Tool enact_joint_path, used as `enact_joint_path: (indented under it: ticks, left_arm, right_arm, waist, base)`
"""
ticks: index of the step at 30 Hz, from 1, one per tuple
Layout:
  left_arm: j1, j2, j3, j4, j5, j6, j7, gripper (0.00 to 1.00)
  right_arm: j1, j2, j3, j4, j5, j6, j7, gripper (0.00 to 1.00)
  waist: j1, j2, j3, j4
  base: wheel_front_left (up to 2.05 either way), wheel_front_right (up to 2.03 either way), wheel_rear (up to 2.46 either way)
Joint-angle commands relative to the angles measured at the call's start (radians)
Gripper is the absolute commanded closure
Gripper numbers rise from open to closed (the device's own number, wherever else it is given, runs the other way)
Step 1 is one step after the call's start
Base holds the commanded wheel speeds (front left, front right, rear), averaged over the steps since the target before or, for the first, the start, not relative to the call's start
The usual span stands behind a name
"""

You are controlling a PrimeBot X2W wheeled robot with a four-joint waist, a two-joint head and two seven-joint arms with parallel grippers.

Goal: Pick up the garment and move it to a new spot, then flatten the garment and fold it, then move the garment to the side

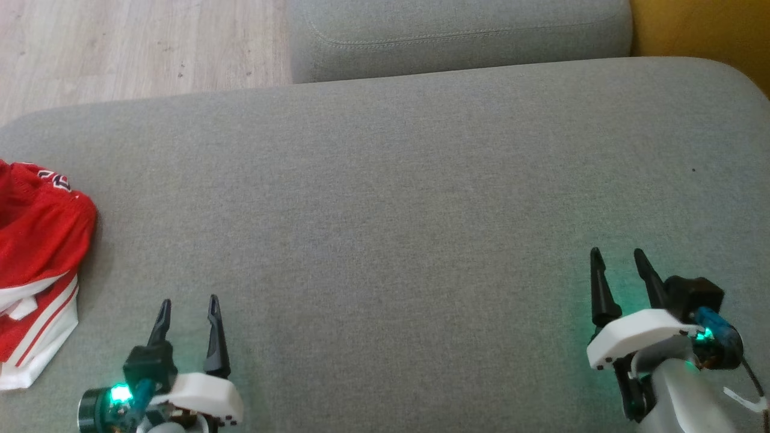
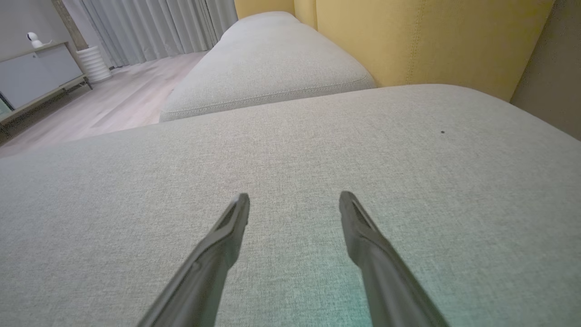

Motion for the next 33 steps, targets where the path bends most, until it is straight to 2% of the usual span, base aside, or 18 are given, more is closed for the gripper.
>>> enact_joint_path:
  ticks: [1,10,24,28,33]
  left_arm:
    - [-0.056,0.012,0.025,-0.022,0.036,0.006,-0.022,0.00]
    - [-0.061,-0.001,0.038,-0.005,0.127,0.015,-0.047,0.00]
    - [-0.040,-0.025,0.090,0.003,0.115,0.002,-0.047,0.00]
    - [-0.039,-0.032,0.092,0.002,0.117,-0.004,-0.047,0.00]
    - [-0.040,-0.041,0.086,0.004,0.117,-0.010,-0.047,0.00]
  right_arm:
    - [-0.056,-0.004,0.029,-0.023,-0.037,-0.001,-0.019,0.00]
    - [-0.060,-0.004,0.073,-0.012,-0.147,-0.001,-0.044,0.00]
    - [-0.040,-0.004,0.081,0.008,-0.117,-0.001,-0.044,0.00]
    - [-0.037,-0.004,0.085,0.002,-0.114,-0.001,-0.044,0.00]
    - [-0.040,-0.004,0.109,-0.011,-0.101,-0.001,-0.044,0.00]
  waist:
    - [0.0000,0.0000,0.000,-0.001]
    - [0.0000,0.0000,-0.004,-0.003]
    - [0.0000,0.0000,-0.020,0.014]
    - [0.0000,0.0000,-0.012,0.047]
    - [0.0000,0.0000,0.011,0.131]
  base:
    - [0.00,0.00,0.00]
    - [0.00,0.00,0.00]
    - [0.00,0.00,0.00]
    - [0.00,0.00,0.00]
    - [0.00,0.00,0.00]
